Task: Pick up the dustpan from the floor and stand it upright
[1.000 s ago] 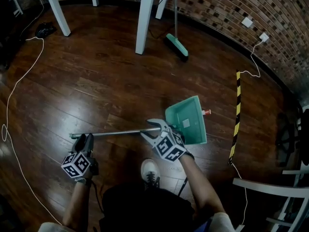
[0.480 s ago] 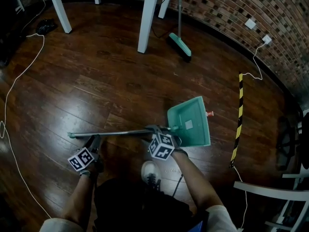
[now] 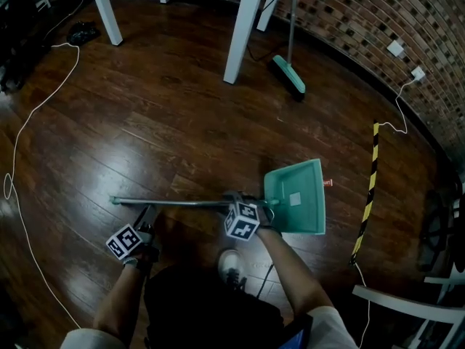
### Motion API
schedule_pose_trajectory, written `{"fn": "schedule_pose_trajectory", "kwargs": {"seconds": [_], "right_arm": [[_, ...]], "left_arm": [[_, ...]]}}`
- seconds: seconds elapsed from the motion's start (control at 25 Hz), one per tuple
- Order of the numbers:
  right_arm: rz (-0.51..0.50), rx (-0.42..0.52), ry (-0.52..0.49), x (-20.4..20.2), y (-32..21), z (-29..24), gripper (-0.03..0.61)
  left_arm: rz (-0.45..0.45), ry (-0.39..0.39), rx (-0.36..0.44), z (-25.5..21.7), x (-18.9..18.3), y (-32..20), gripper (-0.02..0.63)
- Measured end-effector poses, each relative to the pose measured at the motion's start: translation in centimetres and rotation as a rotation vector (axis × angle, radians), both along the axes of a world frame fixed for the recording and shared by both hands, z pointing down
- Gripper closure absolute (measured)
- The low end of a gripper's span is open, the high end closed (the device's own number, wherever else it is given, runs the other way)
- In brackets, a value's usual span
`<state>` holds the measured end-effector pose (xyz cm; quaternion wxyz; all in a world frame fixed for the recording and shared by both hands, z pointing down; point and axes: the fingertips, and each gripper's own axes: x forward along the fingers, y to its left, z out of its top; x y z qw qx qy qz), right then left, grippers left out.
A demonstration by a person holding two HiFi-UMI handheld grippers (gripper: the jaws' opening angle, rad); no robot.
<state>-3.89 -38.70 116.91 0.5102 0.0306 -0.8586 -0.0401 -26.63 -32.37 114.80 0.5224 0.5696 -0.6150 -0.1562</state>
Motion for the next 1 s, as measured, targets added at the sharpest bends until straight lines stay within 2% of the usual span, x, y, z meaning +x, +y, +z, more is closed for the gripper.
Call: {"fn": "schedule_pose_trajectory", "kwargs": {"seconds": [0.4,0.52,0.6,0.72,1.0], "right_arm": [[-0.039,-0.020,0.047,-0.3,0.0,2.7,0.348],[-0.062,0.004,0.087,0.0,-0.2,3.4,0.397],[-0.076,0.016,0.111,0.1,-0.6,3.6,0.432],[-0.133,0.018,0.123,-0.2,0.0,3.6,0.473],[-0.136,0.064,0.120,-0.1,0.0,3.0,0.485]], "left_arm": [[-0.046,0.040,0.026,1.6,-1.7,-2.5,0.400],[-0.049,0.039,0.023,1.7,-1.7,-2.8,0.406],[-0.052,0.045,0.027,1.6,-1.7,-3.1,0.455],[-0.078,0.068,0.022,1.5,-2.0,-2.8,0.457],[-0.097,0.121,0.051,0.1,-1.9,-2.8,0.476]]}}
